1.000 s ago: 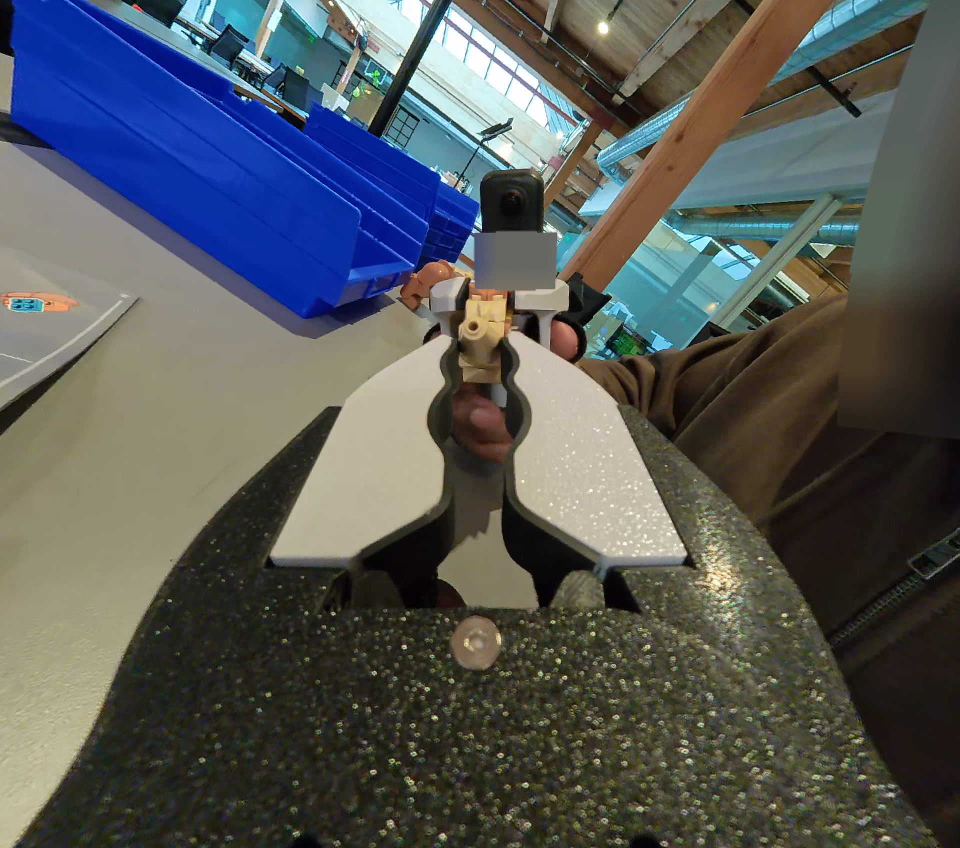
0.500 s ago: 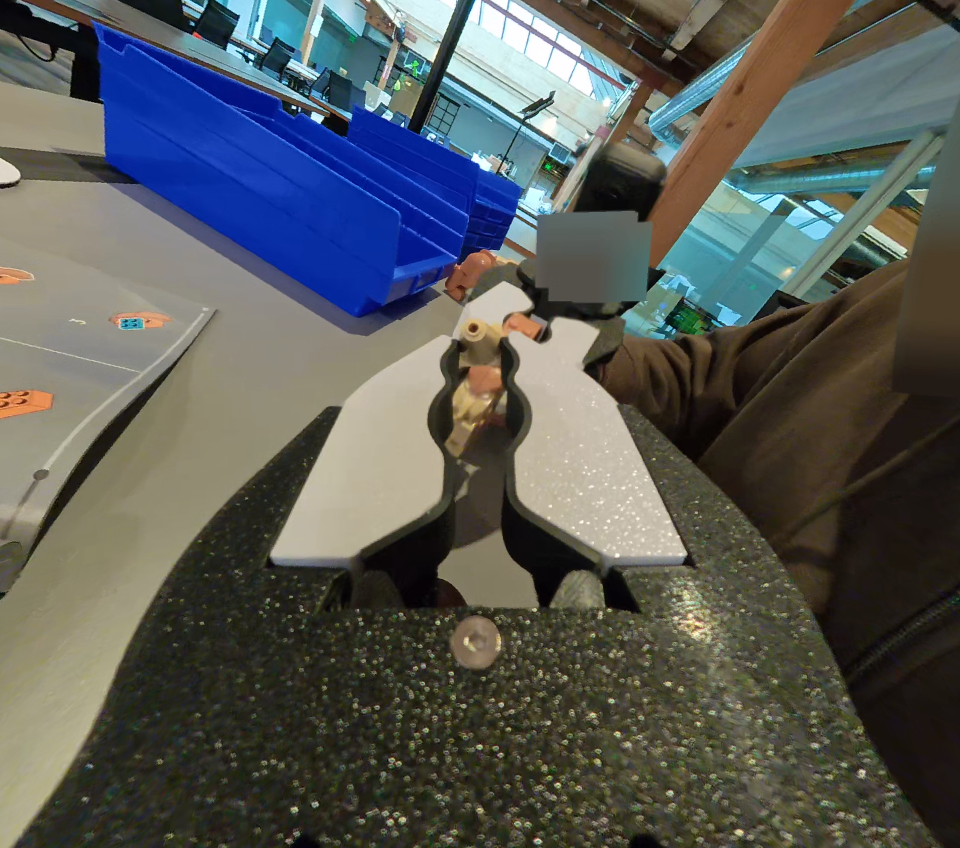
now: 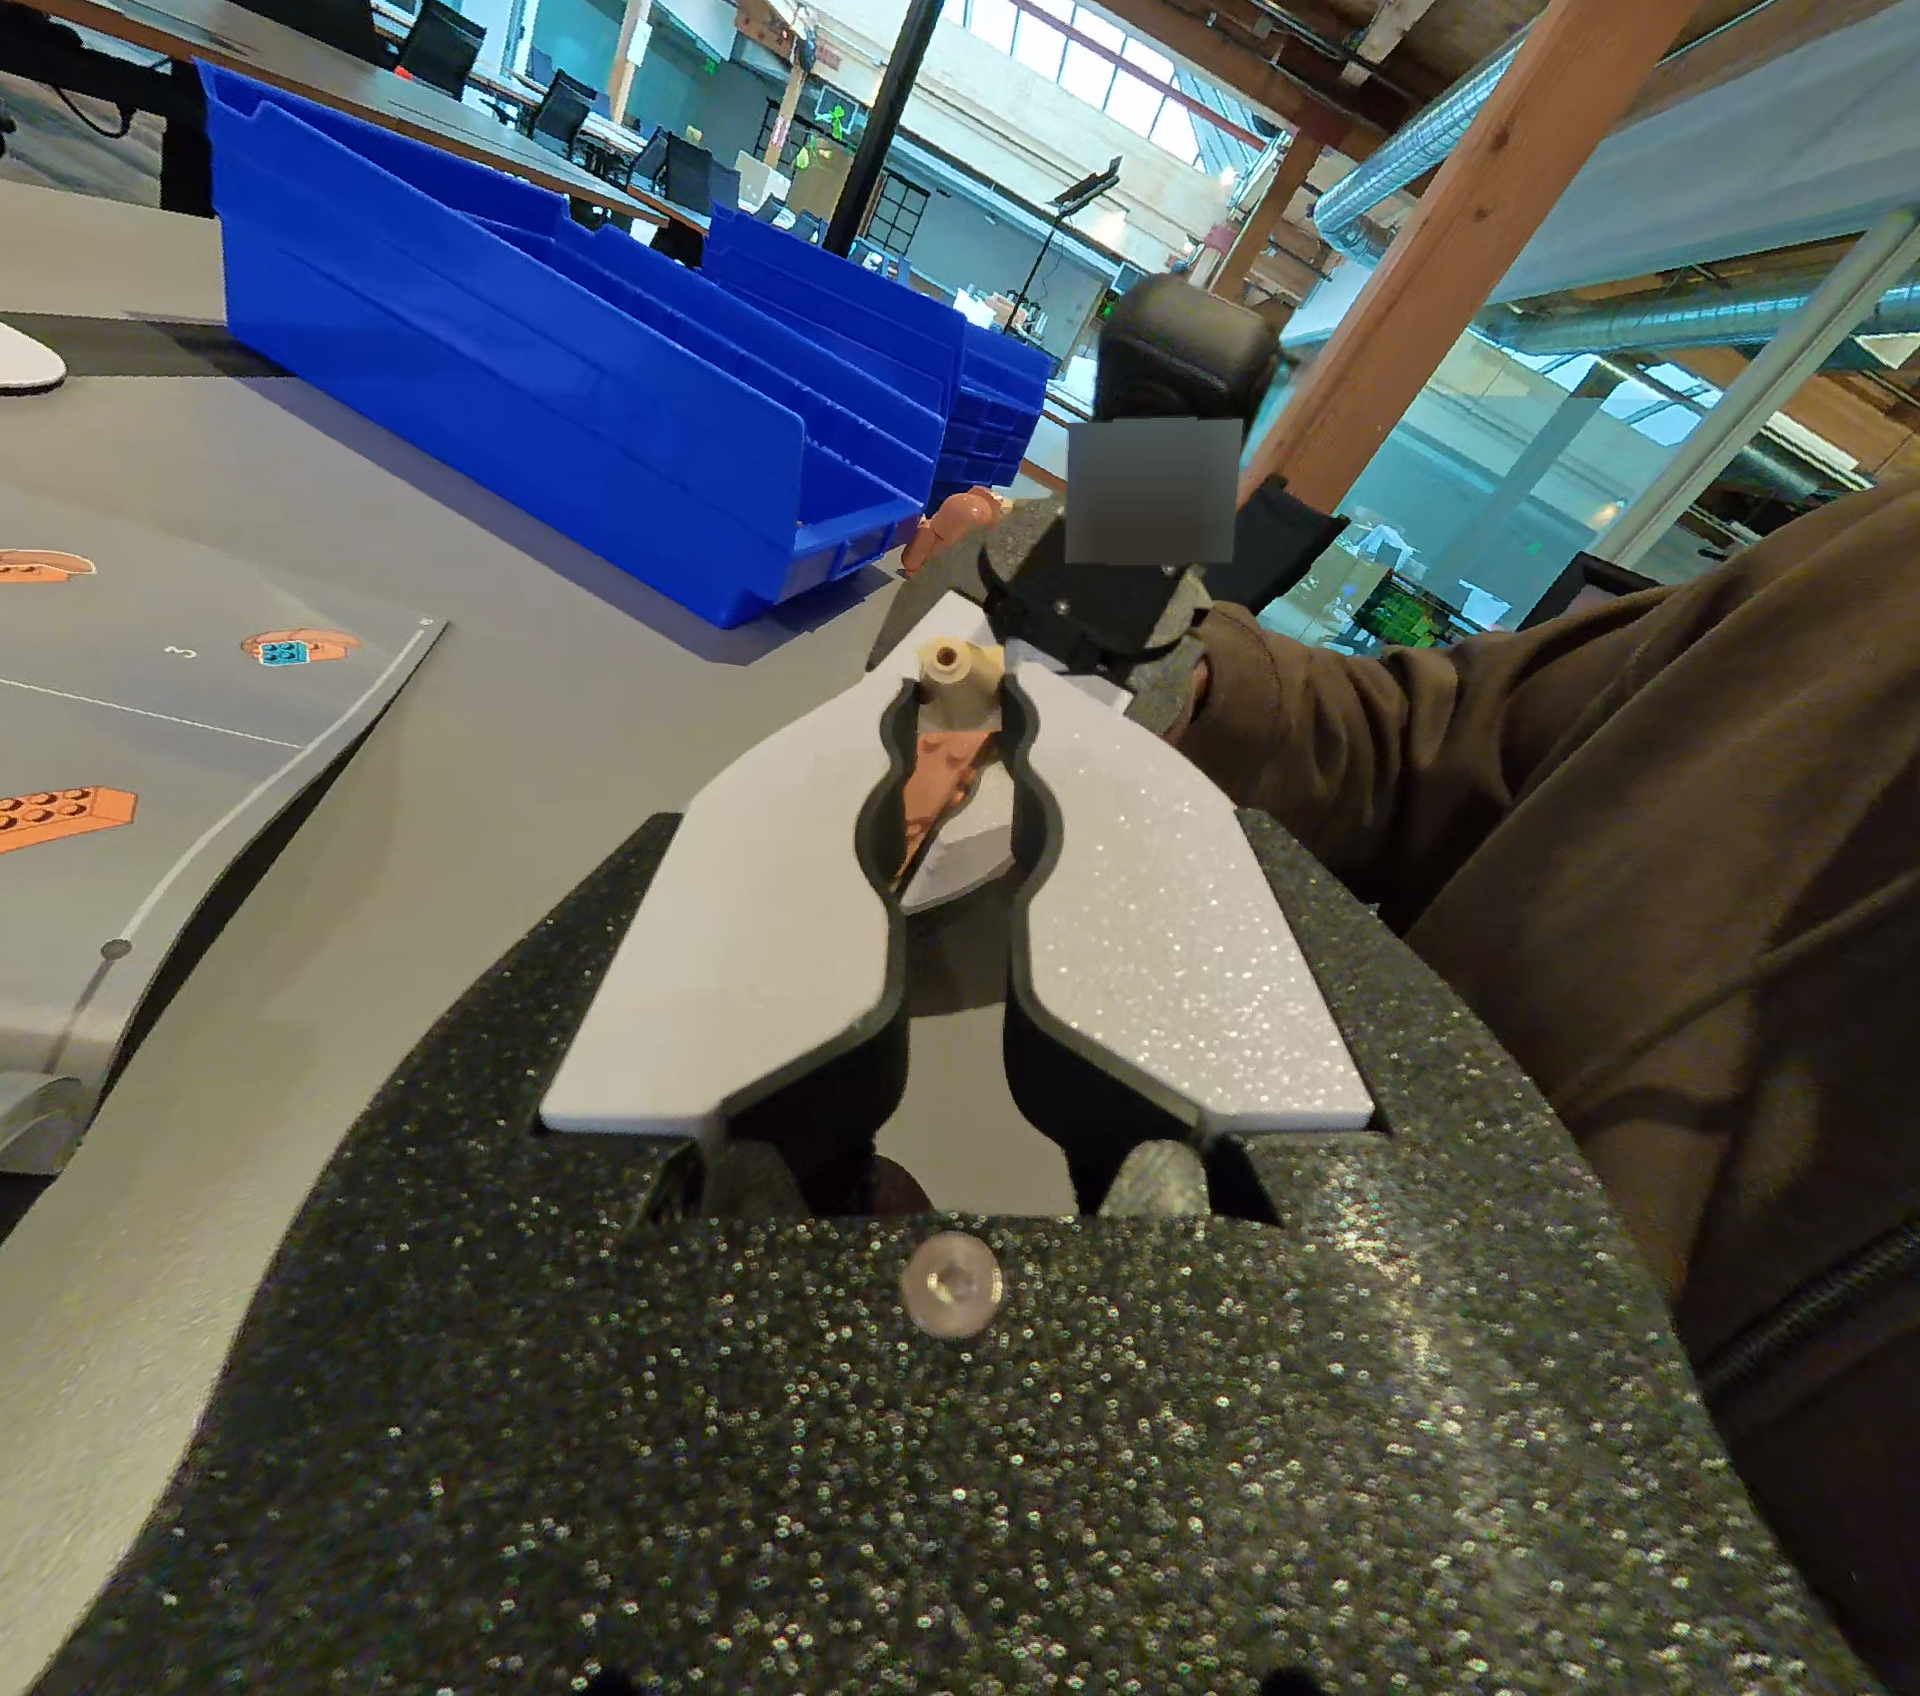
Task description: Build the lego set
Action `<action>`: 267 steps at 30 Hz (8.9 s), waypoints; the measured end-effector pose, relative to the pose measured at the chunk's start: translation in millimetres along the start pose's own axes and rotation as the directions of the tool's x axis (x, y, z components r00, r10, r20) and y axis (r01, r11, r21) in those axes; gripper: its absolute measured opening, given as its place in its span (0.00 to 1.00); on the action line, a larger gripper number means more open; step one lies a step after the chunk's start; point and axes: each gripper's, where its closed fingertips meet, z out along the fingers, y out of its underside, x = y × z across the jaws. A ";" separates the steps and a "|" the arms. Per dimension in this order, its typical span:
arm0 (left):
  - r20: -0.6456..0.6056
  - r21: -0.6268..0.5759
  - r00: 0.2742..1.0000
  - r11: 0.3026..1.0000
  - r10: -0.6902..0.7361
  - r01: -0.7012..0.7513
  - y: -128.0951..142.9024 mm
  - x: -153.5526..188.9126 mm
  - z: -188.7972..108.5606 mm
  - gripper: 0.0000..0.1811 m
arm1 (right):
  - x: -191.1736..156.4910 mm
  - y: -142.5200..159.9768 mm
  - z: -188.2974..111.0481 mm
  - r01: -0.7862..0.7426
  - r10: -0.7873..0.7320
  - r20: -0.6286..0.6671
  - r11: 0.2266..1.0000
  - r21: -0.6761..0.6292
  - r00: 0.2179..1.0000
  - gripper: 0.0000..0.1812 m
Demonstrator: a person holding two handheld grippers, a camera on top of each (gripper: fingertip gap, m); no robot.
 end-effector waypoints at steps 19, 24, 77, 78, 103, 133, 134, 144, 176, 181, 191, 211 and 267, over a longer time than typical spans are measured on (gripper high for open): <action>-0.006 -0.011 1.000 1.000 0.014 -0.014 1.4 2.7 -1.5 0.08 | 4.3 19.3 -25.6 0.059 -0.059 0.006 0.996 -0.062 0.998 0.18; -0.012 -0.020 1.000 1.000 0.012 -0.012 3.3 3.6 -0.5 0.08 | 6.1 19.5 -28.4 0.070 -0.070 -0.007 0.996 -0.060 0.998 0.20; -0.032 -0.054 0.999 0.998 0.041 -0.043 5.6 -1.5 -8.3 0.08 | -13.2 -35.2 5.6 0.012 -0.010 0.267 1.000 -0.005 0.964 0.12; -0.040 -0.046 0.999 0.998 0.031 -0.033 4.4 -1.2 -8.6 0.08 | -15.0 -38.8 5.9 -0.003 -0.002 0.281 1.000 0.019 0.960 0.12; -0.091 -0.071 0.992 0.993 0.093 -0.099 10.1 8.1 -5.9 0.08 | -28.9 -52.9 5.4 -0.005 -0.052 0.339 0.987 0.163 0.939 0.12; -0.046 -0.132 0.955 0.946 0.292 -0.296 17.8 6.9 -5.6 0.08 | -29.5 -47.7 8.2 0.029 -0.062 0.306 0.994 0.110 0.950 0.12; -0.048 -0.130 0.956 0.948 0.288 -0.292 17.7 7.1 -5.5 0.09 | -29.6 -48.2 7.9 0.029 -0.063 0.306 0.993 0.112 0.950 0.11; -0.052 -0.091 0.972 0.968 0.228 -0.232 13.8 8.2 -4.2 0.08 | -28.9 -54.7 5.9 0.020 -0.064 0.292 0.988 0.152 0.954 0.11; -0.068 -0.072 0.971 0.970 0.229 -0.234 11.3 13.6 -2.1 0.09 | -33.8 -57.8 6.6 0.026 -0.088 0.300 0.978 0.206 0.950 0.11; -0.079 -0.061 0.972 0.972 0.221 -0.226 10.3 15.0 -2.0 0.09 | -35.2 -59.5 5.9 0.008 -0.079 0.316 0.976 0.218 0.945 0.11; -0.166 0.054 0.985 0.998 0.047 -0.039 -2.3 20.9 0.4 0.09 | -38.2 -70.7 0.0 -0.045 -0.063 0.351 0.956 0.291 0.934 0.12; -0.191 0.160 0.980 0.987 0.062 -0.031 -13.3 25.3 -1.8 0.09 | -40.0 -80.4 -5.5 -0.140 -0.003 0.398 0.933 0.330 0.917 0.11; -0.202 0.252 0.978 0.968 0.058 -0.006 -19.6 30.5 -0.7 0.09 | -44.4 -89.3 -9.9 -0.305 0.091 0.453 0.852 0.426 0.887 0.12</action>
